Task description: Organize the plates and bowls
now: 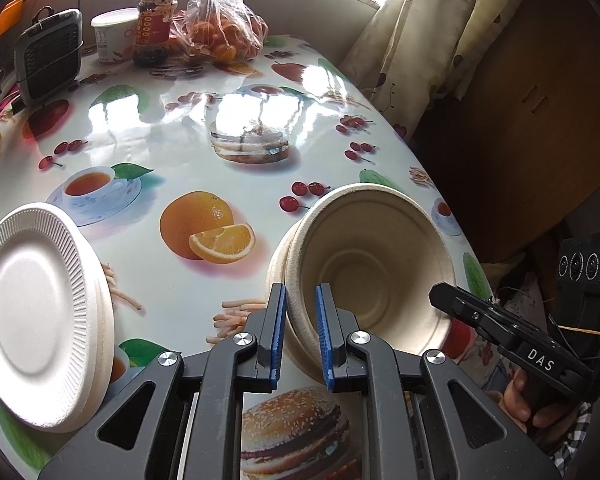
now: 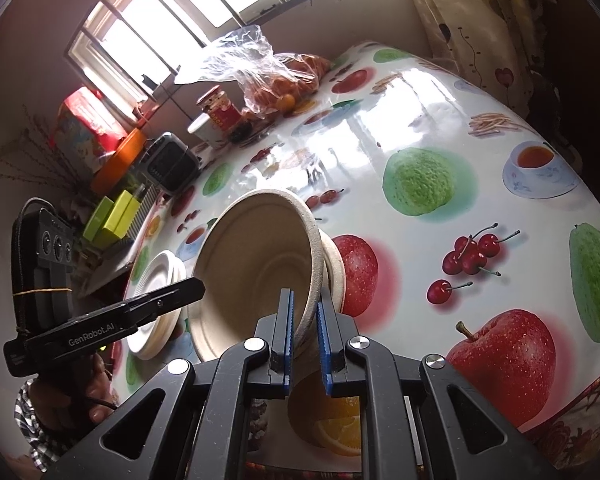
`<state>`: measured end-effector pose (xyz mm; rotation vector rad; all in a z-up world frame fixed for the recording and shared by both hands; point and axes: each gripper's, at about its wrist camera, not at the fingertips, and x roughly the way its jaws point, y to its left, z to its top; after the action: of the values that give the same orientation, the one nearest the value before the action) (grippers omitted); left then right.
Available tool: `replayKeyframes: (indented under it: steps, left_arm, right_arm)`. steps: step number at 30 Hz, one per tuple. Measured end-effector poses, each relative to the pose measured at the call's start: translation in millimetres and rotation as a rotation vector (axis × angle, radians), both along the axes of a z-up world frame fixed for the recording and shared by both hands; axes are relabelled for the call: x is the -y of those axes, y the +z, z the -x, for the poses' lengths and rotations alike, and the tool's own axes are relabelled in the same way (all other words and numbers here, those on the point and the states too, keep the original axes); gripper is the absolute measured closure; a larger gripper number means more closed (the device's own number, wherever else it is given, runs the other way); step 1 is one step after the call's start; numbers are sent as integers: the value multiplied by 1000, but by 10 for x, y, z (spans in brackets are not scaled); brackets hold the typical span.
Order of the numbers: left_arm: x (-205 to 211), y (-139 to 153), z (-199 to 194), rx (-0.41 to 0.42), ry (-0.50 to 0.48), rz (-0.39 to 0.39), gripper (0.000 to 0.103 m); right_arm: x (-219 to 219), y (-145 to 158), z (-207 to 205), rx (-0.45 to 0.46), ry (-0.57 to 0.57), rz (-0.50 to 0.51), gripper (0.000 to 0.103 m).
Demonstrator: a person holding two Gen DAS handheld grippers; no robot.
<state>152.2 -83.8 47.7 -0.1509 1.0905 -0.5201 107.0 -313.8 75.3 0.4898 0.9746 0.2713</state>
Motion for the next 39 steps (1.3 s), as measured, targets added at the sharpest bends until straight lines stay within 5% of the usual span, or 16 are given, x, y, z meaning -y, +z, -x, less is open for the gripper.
replayKeyframes:
  steps: [28,39]
  left_arm:
    - [2,-45,-54,-34,6,-18,87]
    - [-11,-71,-65,-32,10,-10,86]
  right_arm:
    - [-75,-54,-80,-18,11,108,89]
    - [-87,-57,-84,-8,3,170,75]
